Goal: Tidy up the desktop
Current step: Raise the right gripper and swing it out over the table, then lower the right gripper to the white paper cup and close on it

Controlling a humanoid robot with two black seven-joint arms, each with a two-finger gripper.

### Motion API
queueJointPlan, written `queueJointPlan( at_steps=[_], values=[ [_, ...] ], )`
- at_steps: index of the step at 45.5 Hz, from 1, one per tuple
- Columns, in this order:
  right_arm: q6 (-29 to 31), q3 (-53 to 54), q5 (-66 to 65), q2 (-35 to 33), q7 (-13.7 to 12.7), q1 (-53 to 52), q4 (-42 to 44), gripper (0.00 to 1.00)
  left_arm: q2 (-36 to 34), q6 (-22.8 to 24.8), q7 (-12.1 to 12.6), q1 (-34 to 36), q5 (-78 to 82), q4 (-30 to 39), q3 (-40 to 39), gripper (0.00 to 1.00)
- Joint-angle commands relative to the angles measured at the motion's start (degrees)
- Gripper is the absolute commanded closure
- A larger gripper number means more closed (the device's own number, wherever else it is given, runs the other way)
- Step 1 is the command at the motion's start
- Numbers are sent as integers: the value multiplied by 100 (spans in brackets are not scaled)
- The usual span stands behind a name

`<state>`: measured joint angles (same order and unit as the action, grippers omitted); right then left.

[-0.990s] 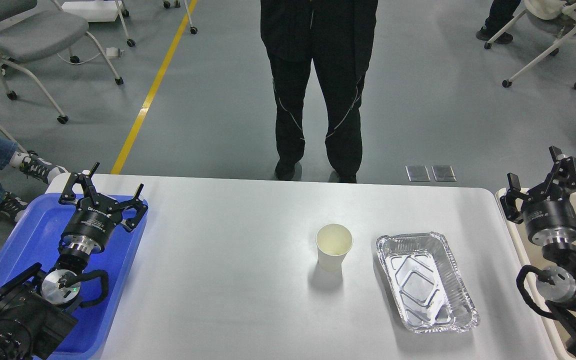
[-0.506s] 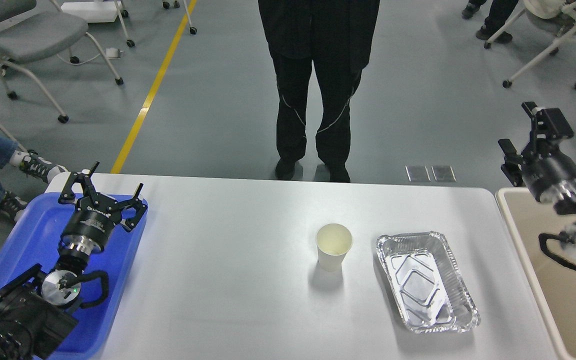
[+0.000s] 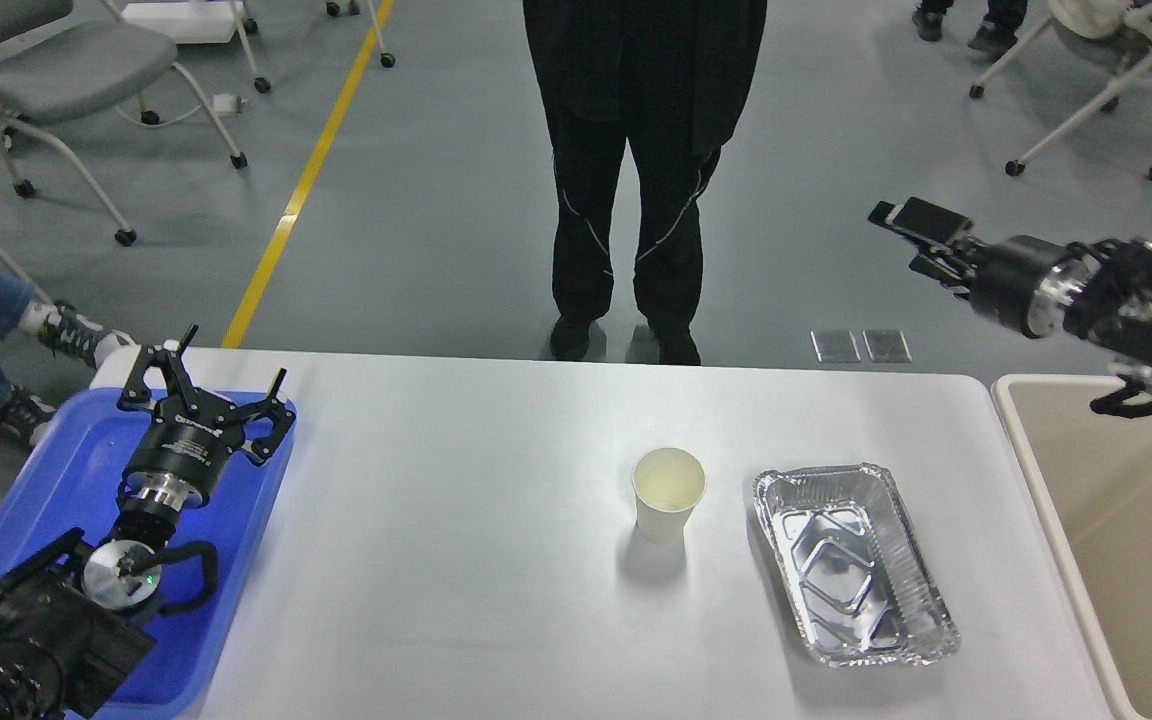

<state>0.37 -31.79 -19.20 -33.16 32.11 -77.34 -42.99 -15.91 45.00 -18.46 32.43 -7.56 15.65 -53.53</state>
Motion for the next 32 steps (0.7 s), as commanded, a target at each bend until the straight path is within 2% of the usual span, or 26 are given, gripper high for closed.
queueJointPlan(
  at_steps=[1,9,15,32],
  values=[
    [183,-1461,-875,732,-222,-984,-122,0,0,0,0,0,0,0,0,0],
    [429,-1751,-901,1514,-617,-1213,-122,0,0,0,0,0,0,0,0,0],
    [447,-2059,-910,2111,-802,-1248,-122,0,0,0,0,0,0,0,0,0],
    [719,-2832,-928,3061,-855,-1213,-96,0,0,0,0,0,0,0,0,0]
  ],
)
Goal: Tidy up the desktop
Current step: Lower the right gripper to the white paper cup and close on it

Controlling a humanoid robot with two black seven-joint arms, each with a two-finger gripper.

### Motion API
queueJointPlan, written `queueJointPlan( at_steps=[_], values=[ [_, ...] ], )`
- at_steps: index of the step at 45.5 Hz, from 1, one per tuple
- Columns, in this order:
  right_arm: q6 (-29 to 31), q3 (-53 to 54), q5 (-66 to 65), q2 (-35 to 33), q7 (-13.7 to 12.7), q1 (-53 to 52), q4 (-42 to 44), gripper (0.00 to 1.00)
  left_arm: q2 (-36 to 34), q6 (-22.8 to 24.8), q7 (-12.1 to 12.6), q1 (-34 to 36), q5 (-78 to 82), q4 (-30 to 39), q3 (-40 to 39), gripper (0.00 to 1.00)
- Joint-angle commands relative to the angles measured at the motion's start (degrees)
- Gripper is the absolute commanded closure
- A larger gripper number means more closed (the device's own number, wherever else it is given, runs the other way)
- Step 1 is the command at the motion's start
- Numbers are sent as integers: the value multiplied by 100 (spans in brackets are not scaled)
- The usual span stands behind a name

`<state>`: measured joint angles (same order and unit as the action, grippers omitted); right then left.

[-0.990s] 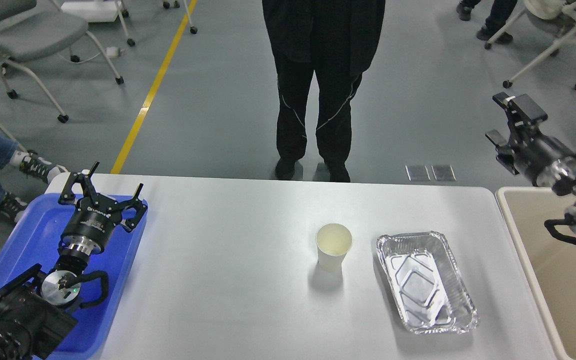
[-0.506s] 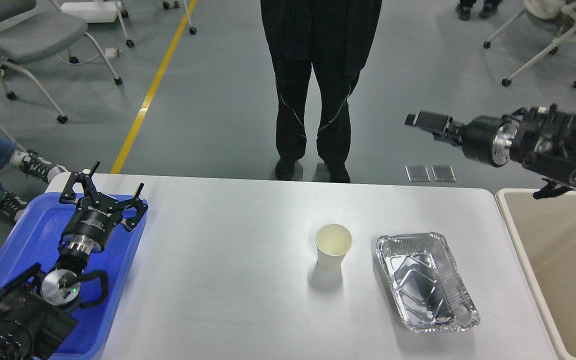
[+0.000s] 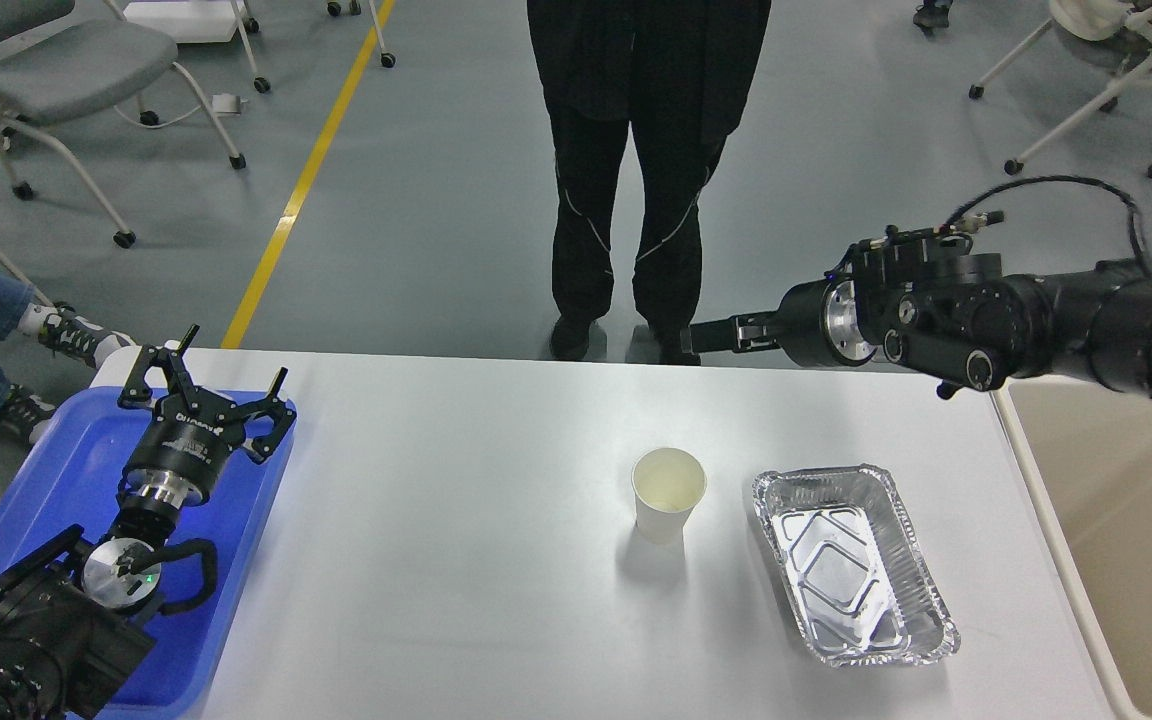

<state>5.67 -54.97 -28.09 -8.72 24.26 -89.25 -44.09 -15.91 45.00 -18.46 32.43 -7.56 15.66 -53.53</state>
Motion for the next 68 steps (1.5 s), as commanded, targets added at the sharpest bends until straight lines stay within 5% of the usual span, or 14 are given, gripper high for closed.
queueJointPlan(
  at_steps=[1,36,49,52,53,56,68],
  values=[
    [189,-566,-38,660,-71,-13,31,0,0,0,0,0,0,-2,0,0],
    [-127,-734,-29,872,-27,1191,700,2,0,0,0,0,0,-2,0,0],
    [-399,-716,-29,872,9,1577,963,15,0,0,0,0,0,-2,0,0],
    [-443,-725,-38,872,9,1648,981,28,0,0,0,0,0,-2,0,0],
    [-470,-751,-73,872,17,1674,972,51,0,0,0,0,0,-2,0,0],
    [-531,-778,-310,872,44,1692,981,77,0,0,0,0,0,-2,0,0],
    [-716,-778,-618,872,70,1709,963,100,0,0,0,0,0,-2,0,0]
  ],
)
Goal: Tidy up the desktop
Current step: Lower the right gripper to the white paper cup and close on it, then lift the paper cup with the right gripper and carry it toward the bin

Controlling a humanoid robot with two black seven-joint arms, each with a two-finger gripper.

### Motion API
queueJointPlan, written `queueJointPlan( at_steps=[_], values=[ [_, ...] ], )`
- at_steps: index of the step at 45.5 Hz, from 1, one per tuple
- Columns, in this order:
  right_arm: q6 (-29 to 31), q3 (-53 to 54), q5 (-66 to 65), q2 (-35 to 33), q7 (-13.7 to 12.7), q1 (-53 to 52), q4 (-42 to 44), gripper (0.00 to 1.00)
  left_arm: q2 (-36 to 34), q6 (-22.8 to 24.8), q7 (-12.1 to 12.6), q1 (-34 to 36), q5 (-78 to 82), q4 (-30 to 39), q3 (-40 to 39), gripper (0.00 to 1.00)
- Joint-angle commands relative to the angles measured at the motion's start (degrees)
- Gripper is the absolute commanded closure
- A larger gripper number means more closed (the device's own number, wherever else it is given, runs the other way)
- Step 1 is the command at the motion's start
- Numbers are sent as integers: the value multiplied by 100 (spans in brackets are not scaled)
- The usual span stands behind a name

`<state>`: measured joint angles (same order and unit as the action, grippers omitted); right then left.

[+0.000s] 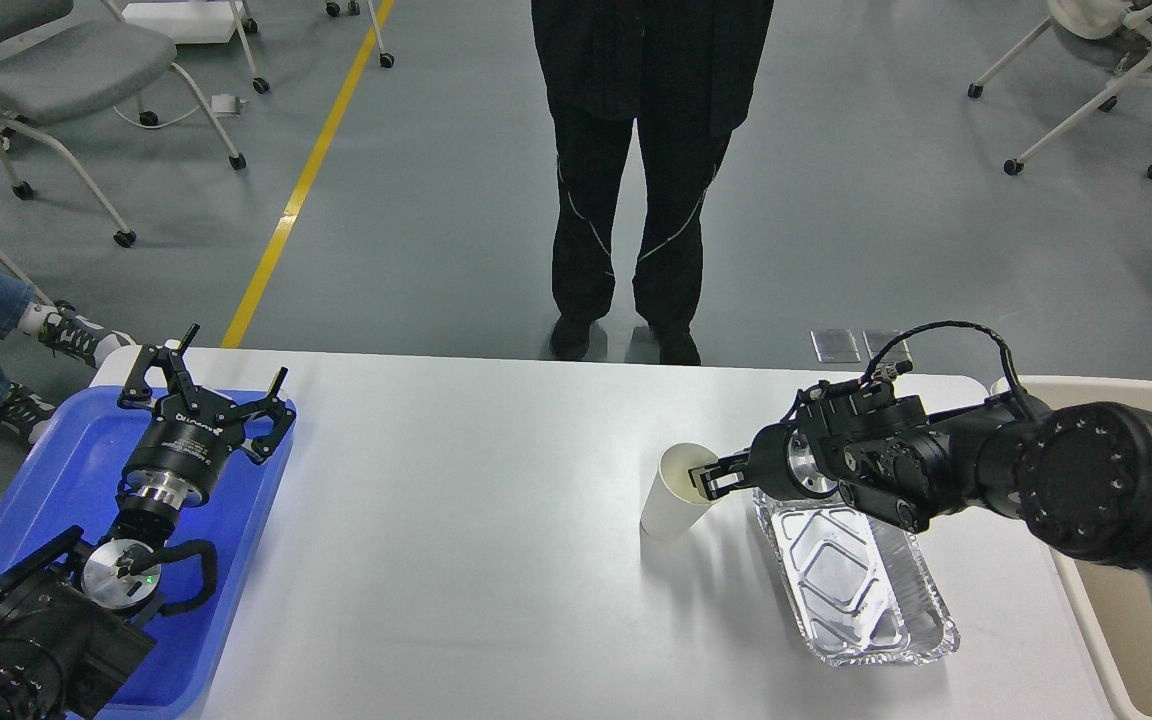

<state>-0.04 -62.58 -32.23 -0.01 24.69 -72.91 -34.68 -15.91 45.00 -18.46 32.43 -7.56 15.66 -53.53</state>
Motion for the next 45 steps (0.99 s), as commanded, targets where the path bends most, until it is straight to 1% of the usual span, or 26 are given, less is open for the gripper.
queueJointPlan(
  at_steps=[1,21,27,34,45],
  values=[
    [-146,-18,-205,1,28,66,31,100,0,0,0,0,0,-1,0,0],
    [-269,26,-178,1,370,-30,5,100,0,0,0,0,0,-1,0,0],
    [-286,105,-126,1,519,-144,-56,100,0,0,0,0,0,-1,0,0],
    [-295,597,-82,1,660,-373,-223,100,0,0,0,0,0,7,0,0],
    [-207,1722,-64,-807,678,-892,-891,100,0,0,0,0,0,-1,0,0]
  ],
)
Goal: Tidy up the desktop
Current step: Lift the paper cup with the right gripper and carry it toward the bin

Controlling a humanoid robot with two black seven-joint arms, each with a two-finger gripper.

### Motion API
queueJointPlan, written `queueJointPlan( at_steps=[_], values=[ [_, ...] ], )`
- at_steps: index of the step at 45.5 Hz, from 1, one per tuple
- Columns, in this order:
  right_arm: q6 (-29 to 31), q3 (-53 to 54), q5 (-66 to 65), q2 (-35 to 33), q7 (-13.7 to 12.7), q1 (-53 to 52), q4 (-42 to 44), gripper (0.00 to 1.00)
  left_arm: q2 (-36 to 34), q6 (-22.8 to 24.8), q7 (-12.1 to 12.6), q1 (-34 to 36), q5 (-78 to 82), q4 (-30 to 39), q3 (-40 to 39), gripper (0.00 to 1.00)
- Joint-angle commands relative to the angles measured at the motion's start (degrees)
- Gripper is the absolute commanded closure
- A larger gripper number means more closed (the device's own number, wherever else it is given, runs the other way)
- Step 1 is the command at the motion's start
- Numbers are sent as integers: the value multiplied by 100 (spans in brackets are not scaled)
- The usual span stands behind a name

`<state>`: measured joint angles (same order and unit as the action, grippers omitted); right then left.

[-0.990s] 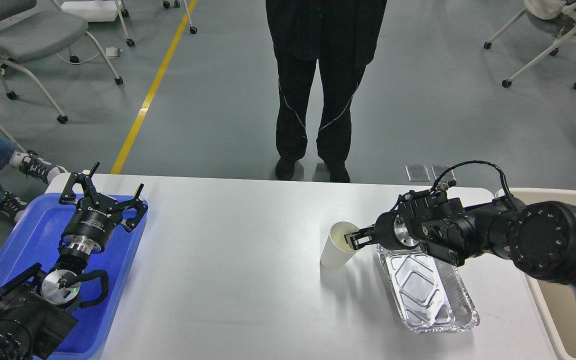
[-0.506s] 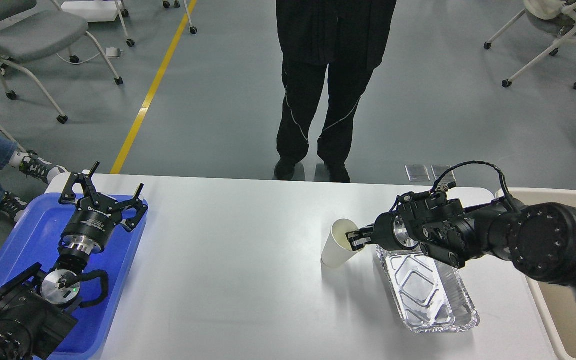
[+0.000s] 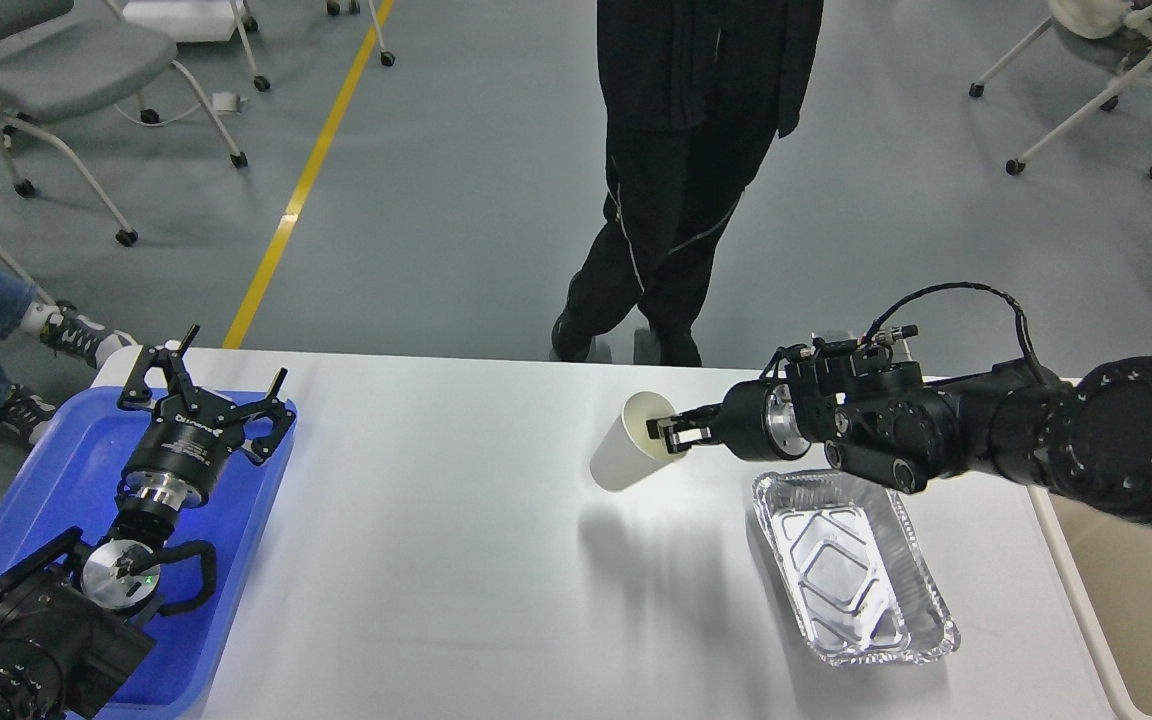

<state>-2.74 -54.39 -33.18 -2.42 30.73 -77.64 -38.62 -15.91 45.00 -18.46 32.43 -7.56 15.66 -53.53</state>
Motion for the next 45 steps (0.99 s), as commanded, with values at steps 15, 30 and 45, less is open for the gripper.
queueJointPlan(
  at_steps=[15,30,45],
  values=[
    [274,1571,330,-1647,100,-972,-955,100,0,0,0,0,0,-1,0,0],
    [599,2055,550,-2385,118,-999,-955,100,0,0,0,0,0,-1,0,0],
    [635,2292,1155,-3352,100,-683,-709,100,0,0,0,0,0,-1,0,0]
  ],
)
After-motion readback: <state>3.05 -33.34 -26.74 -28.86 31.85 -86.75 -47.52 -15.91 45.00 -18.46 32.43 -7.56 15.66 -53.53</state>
